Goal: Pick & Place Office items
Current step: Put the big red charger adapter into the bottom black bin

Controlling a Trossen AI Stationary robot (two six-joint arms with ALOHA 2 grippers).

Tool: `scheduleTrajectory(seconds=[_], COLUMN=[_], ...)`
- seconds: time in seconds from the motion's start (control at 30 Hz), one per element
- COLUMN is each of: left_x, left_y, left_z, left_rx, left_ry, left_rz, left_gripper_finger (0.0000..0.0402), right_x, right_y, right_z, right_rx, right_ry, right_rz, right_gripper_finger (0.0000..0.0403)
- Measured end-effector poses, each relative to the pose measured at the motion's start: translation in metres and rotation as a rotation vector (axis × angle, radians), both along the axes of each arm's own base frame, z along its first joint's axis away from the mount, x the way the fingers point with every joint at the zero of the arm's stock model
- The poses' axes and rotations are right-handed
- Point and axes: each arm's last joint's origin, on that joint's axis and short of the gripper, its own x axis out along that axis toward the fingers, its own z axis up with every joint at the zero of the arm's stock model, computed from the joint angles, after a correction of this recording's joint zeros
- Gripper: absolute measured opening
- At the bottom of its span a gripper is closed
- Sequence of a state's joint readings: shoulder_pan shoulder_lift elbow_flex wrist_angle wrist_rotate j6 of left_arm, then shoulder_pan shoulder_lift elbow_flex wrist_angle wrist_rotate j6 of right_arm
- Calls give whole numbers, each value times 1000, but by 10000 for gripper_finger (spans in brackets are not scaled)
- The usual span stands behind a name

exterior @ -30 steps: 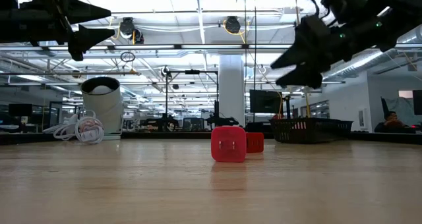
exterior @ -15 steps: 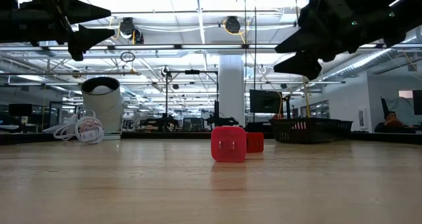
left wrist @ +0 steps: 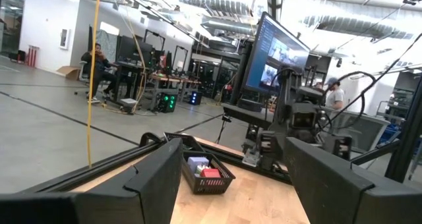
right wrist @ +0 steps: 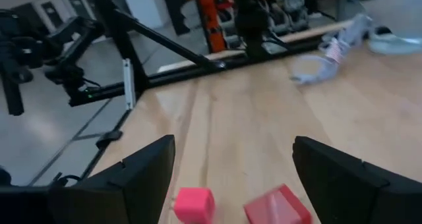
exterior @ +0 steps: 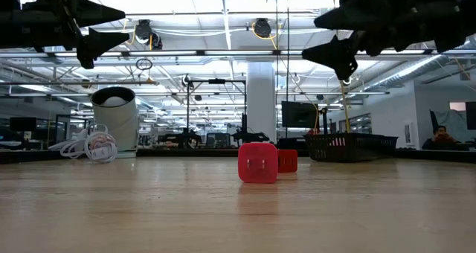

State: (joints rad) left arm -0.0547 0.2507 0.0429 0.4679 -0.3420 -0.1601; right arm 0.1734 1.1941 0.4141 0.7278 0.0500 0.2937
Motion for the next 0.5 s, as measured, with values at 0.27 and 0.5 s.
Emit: scheduleTrajectory(seconds=[0.27, 0.5], left_x=[0, 0], left_y=[0, 0], left_z=[0, 0], left_rx=[0, 0], left_ry=[0, -1], left_rz=[0, 0], left_gripper_finger=[267, 267], right_x=[20, 40], right_y=[13, 16], right_z=[-28, -56], right_rx=[-42, 0], right_ry=[-32, 72], right_rz=[42, 0], right_gripper_finger=[293, 293])
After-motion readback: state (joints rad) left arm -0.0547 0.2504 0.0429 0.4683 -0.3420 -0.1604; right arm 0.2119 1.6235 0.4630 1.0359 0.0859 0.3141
